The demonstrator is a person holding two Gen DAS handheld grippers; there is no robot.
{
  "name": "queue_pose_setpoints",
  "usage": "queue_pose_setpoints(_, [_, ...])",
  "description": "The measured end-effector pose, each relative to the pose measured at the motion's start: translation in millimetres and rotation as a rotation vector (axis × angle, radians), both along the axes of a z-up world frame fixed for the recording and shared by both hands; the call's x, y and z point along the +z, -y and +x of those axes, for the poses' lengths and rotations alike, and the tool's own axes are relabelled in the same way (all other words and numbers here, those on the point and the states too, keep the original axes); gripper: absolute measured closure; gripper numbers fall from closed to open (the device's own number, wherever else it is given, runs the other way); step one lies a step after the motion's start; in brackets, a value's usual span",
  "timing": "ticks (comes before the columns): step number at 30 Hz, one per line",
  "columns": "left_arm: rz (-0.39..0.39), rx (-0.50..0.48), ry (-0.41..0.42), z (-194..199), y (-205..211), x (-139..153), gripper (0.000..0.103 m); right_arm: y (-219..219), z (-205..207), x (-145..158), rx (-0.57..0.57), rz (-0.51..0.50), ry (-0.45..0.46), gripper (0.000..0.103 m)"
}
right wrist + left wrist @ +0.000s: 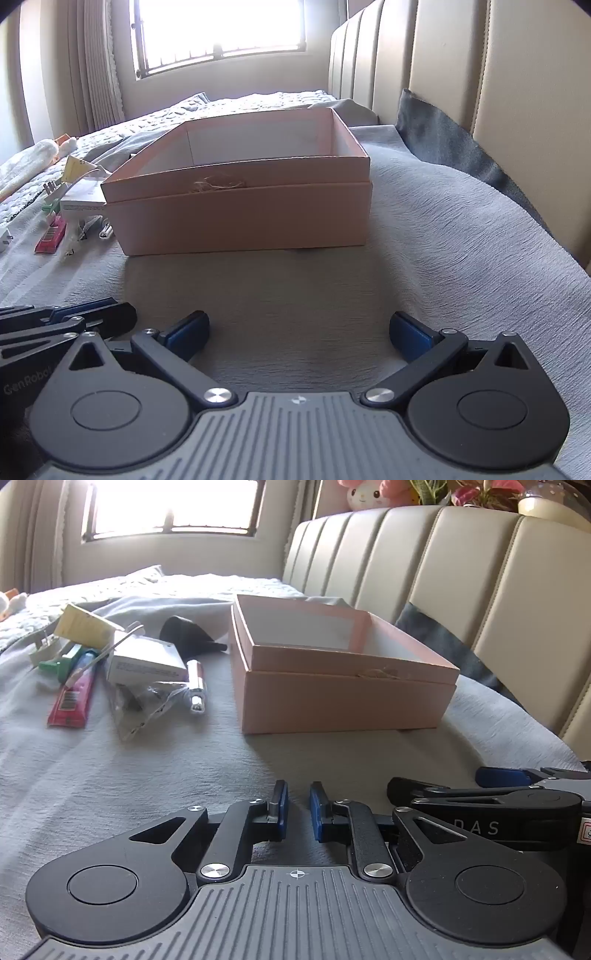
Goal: Organize rigid objects
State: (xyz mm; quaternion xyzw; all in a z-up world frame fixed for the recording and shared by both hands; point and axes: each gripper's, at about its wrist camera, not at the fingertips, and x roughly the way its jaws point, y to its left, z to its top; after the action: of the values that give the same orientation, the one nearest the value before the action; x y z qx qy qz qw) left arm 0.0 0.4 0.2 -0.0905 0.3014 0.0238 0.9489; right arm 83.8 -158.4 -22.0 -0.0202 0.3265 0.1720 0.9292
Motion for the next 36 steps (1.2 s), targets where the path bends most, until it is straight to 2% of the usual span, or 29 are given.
queue_pose_setpoints(36, [0.013, 0.0, 0.006, 0.6, 2.1, 0.1, 0.087, 0.4, -0.9, -0.4, 0.0, 0.001, 0.003, 0.0])
